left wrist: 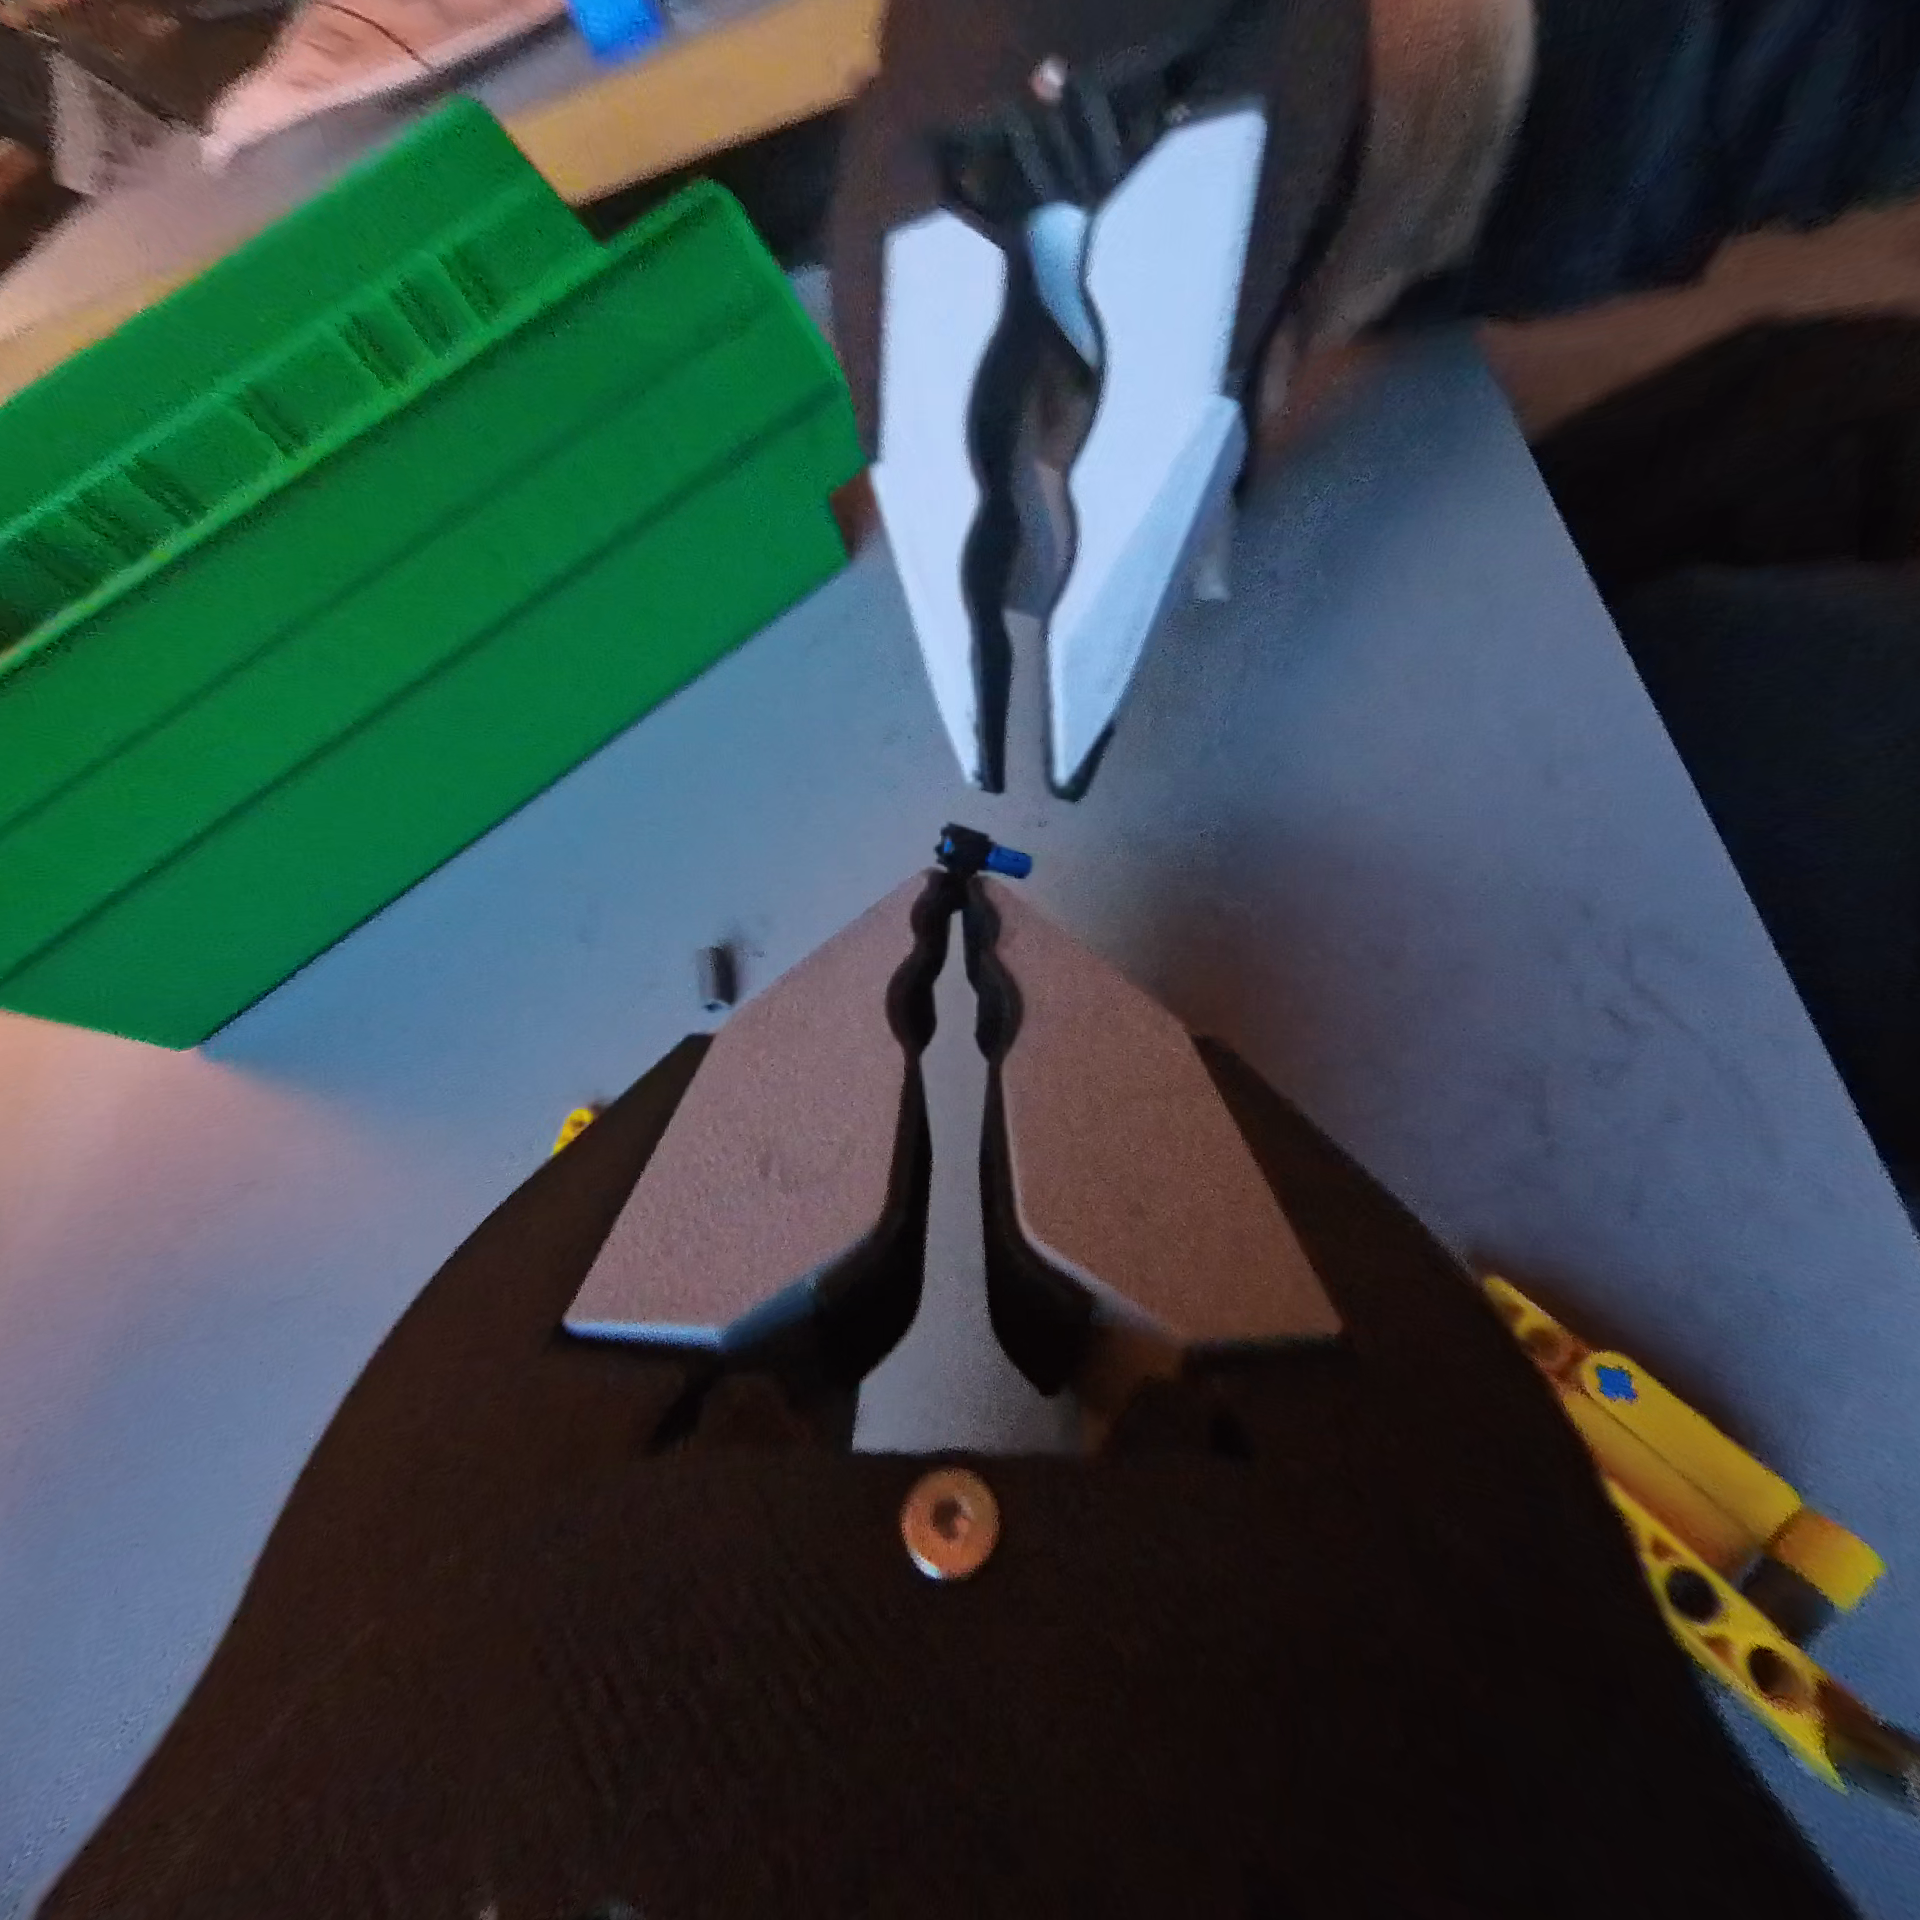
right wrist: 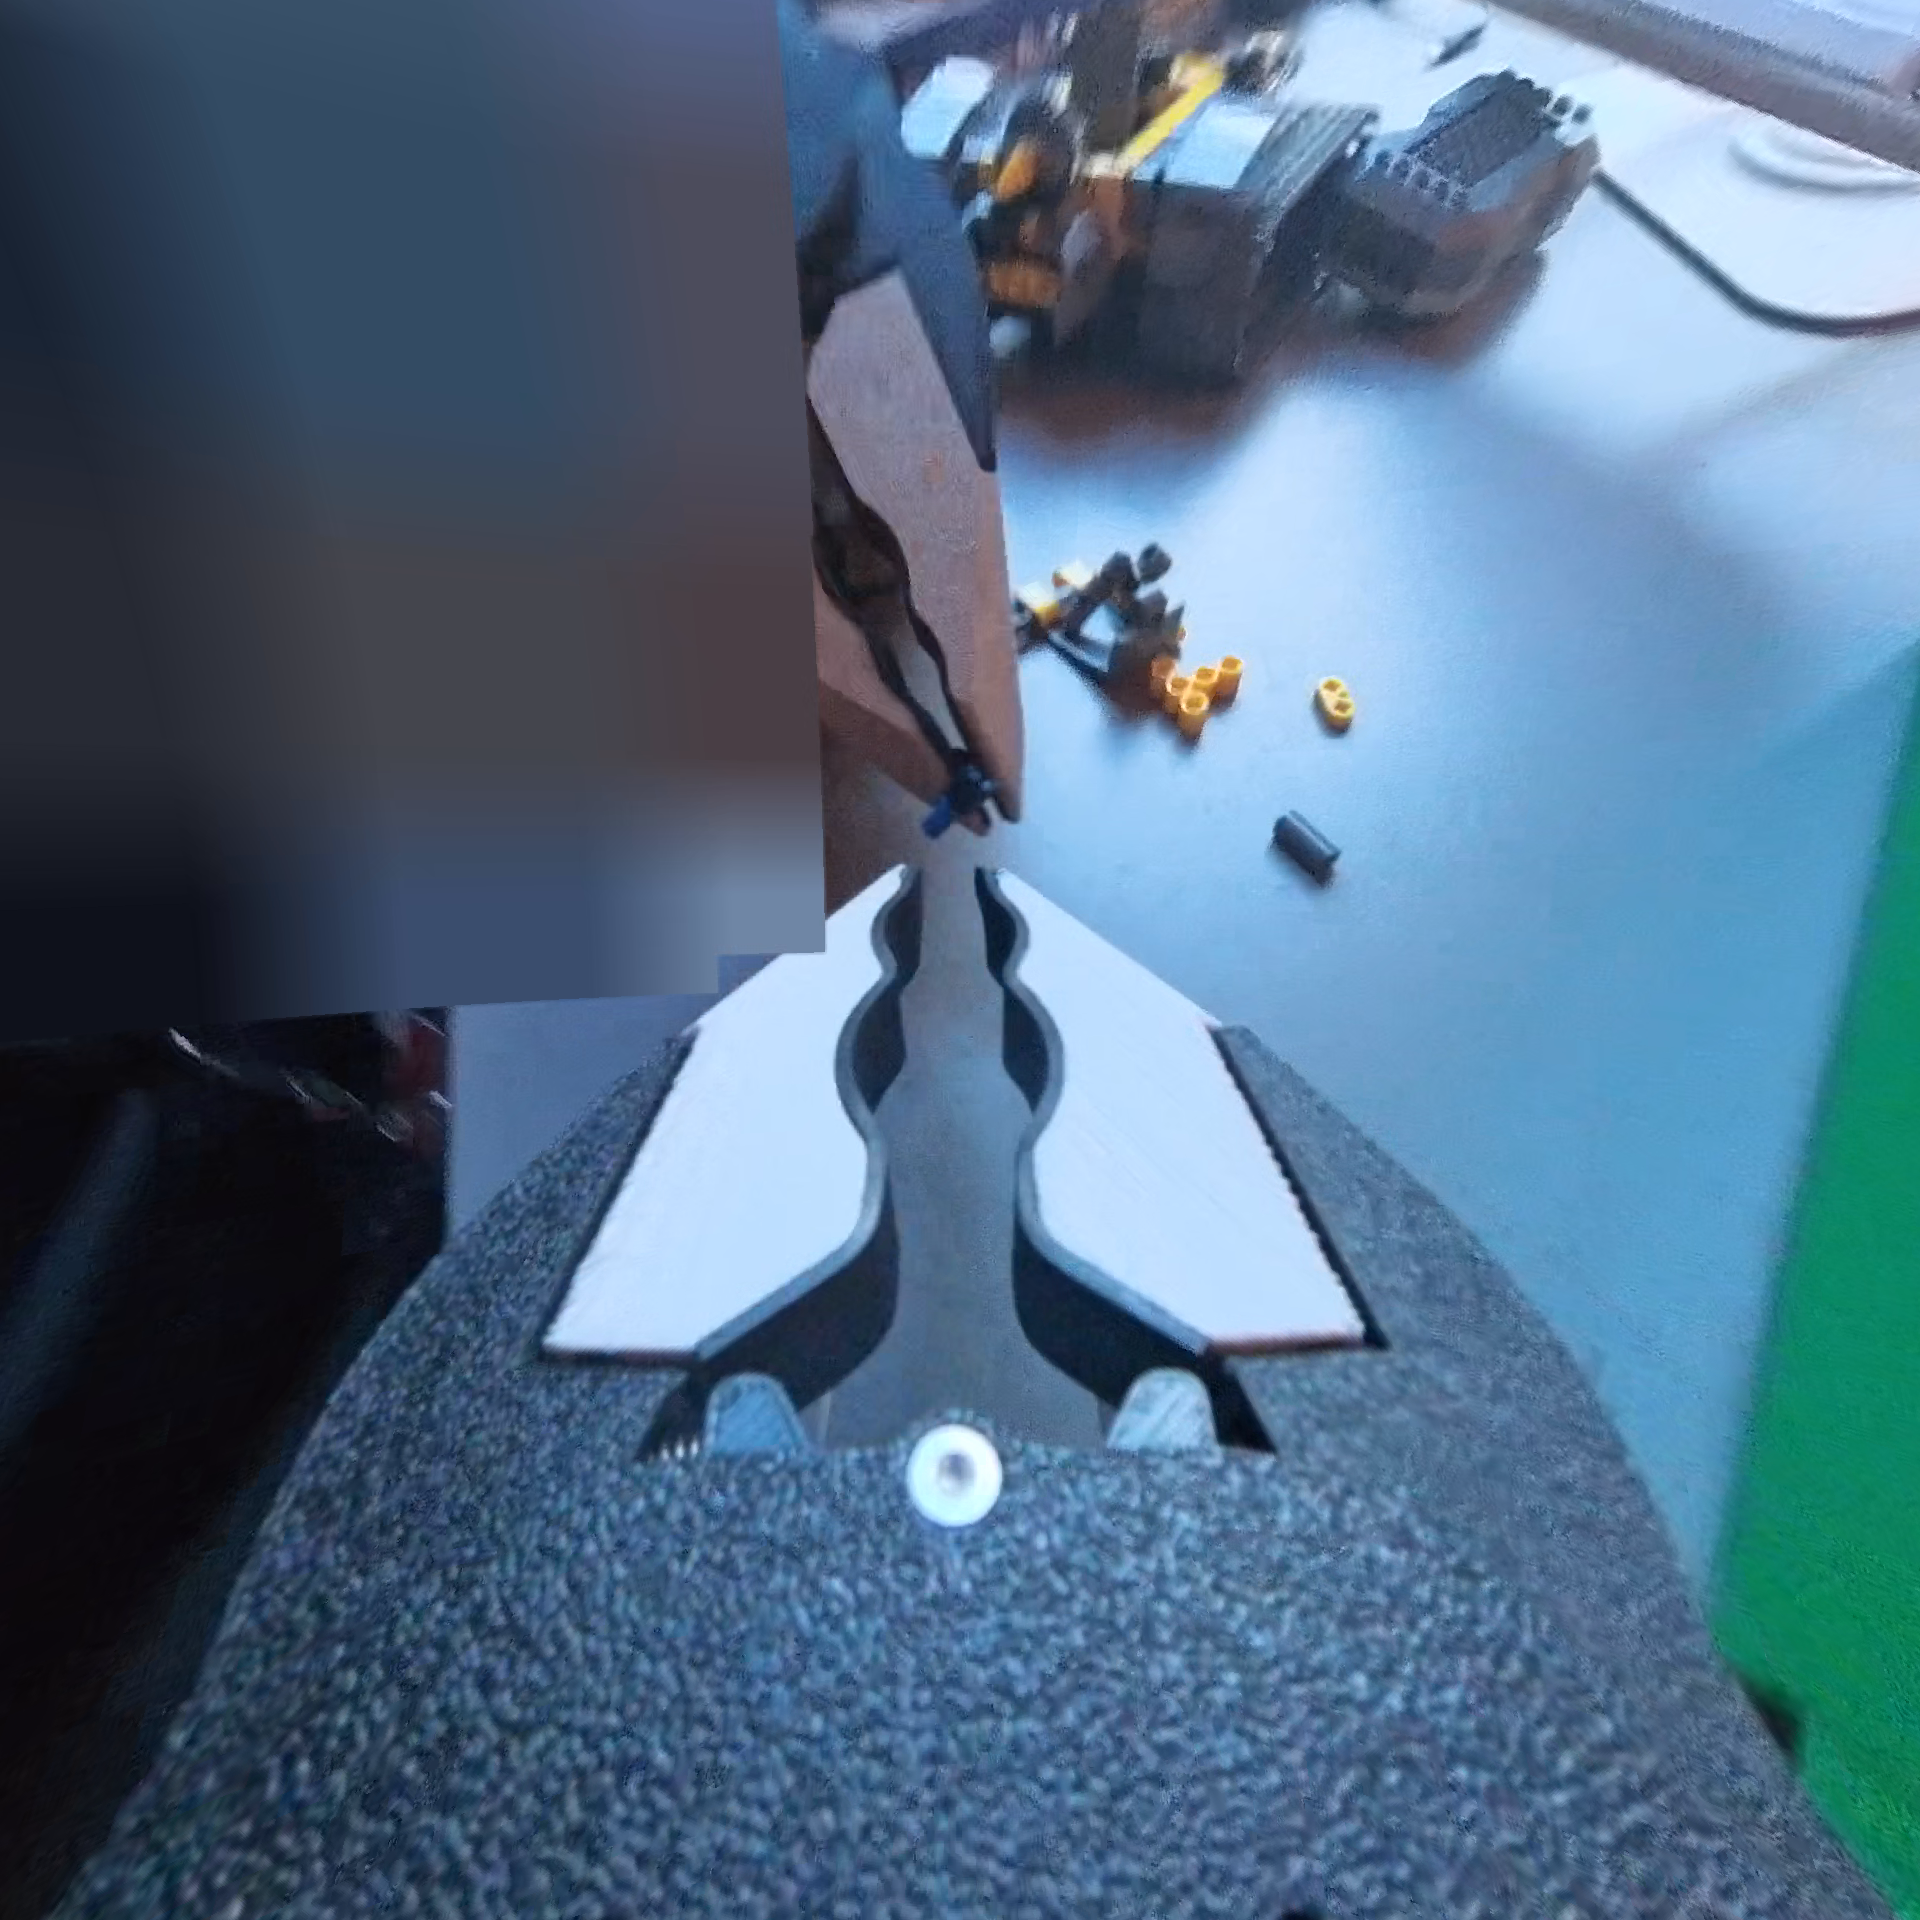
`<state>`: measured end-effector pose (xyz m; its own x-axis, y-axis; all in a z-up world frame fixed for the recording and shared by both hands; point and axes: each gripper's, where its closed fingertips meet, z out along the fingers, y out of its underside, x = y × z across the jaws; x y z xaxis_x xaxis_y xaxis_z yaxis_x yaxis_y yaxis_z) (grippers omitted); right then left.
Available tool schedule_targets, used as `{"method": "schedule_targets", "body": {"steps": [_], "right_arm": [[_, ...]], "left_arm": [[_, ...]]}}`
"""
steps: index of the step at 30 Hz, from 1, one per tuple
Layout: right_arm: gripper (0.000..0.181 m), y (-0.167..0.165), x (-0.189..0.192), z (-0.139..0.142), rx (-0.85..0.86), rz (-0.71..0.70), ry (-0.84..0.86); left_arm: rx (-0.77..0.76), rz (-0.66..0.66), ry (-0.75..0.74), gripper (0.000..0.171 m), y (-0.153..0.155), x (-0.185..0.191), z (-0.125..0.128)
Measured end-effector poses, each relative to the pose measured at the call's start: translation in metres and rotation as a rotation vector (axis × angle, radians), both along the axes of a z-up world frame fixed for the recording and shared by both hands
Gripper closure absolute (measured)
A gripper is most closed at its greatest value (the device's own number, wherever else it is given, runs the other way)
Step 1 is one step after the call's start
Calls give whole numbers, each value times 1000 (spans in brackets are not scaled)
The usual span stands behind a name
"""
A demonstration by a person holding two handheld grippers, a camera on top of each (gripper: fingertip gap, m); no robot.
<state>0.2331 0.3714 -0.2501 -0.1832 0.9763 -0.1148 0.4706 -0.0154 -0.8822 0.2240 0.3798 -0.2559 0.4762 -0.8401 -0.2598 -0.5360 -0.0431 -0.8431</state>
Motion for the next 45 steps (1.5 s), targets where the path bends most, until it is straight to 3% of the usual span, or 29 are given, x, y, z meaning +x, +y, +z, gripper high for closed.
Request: {"method": "schedule_targets", "body": {"steps": [3, 7, 16, 26, 28, 33, 39, 41, 42, 45], "right_arm": [[178, -2, -7, 19, -204, -41, 71], [172, 2, -19, 21, -357, -119, 61], [180, -5, -23, 27, -496, -134, 123], [181, 2, -29, 26, -478, -194, 149], [181, 3, -31, 21, -383, -201, 118], [181, 9, -29, -8, -37, -173, -142], [181, 10, -30, -21, -116, -157, -218], [181, 9, -26, -45, -102, -149, -291], [180, 5, -23, -49, -129, -143, -304], [181, 18, -23, -29, -83, -192, -207]], "left_arm": [[6, 45, -64, 171, 6, -5, 10], [109, 78, -76, 171, 9, -7, 26], [148, 76, -35, 171, 4, -6, 29], [184, 145, 27, 171, 9, -11, 26], [173, 161, 67, 171, 10, -13, 22], [237, 172, 282, 171, 13, -16, 0], [268, 188, 369, 171, 16, -19, -7], [400, 264, 335, 171, 25, -29, 22], [367, 280, 276, 171, 27, -32, 30], [294, 248, 249, 171, 23, -33, 18]]}}
